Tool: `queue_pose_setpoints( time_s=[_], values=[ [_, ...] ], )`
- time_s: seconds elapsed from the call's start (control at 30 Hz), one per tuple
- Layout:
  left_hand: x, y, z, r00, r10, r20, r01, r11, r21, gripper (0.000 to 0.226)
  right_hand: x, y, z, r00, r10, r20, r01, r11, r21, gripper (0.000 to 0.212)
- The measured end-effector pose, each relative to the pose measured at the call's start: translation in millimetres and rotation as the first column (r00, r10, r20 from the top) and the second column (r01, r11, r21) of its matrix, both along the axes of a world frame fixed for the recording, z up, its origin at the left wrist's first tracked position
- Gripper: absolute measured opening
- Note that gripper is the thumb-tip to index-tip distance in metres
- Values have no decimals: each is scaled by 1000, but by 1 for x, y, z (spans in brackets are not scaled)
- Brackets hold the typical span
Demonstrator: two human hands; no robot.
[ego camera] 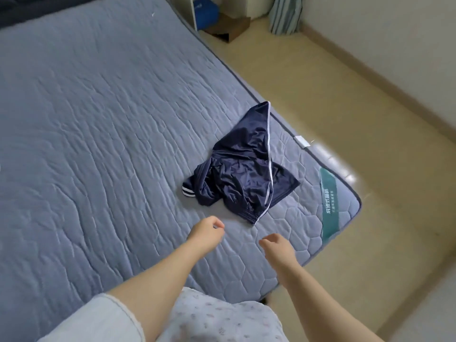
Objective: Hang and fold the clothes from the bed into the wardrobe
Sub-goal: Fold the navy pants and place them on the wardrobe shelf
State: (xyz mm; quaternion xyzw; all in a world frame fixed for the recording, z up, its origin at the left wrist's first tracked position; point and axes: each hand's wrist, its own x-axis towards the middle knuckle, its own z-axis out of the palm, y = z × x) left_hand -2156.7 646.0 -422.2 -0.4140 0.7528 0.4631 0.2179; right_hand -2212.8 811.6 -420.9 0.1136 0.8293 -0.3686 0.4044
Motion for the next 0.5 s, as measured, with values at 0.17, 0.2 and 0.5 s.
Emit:
queue_pose_setpoints(
  time_s=[0.17,0.2,0.5],
  values=[
    [-36,13,-49,981,122,151,-119,992,-29,16,-58,-16,-44,931,350,105,-360,929,87,14],
    [-45,17,-61,976,139,169,-137,990,-25,16,-71,-21,-55,914,392,109,-401,912,86,14],
    [-76,31,-174,931,264,251,-271,963,-6,16,-135,-51,-159,774,620,130,-631,772,72,15]
  ],
)
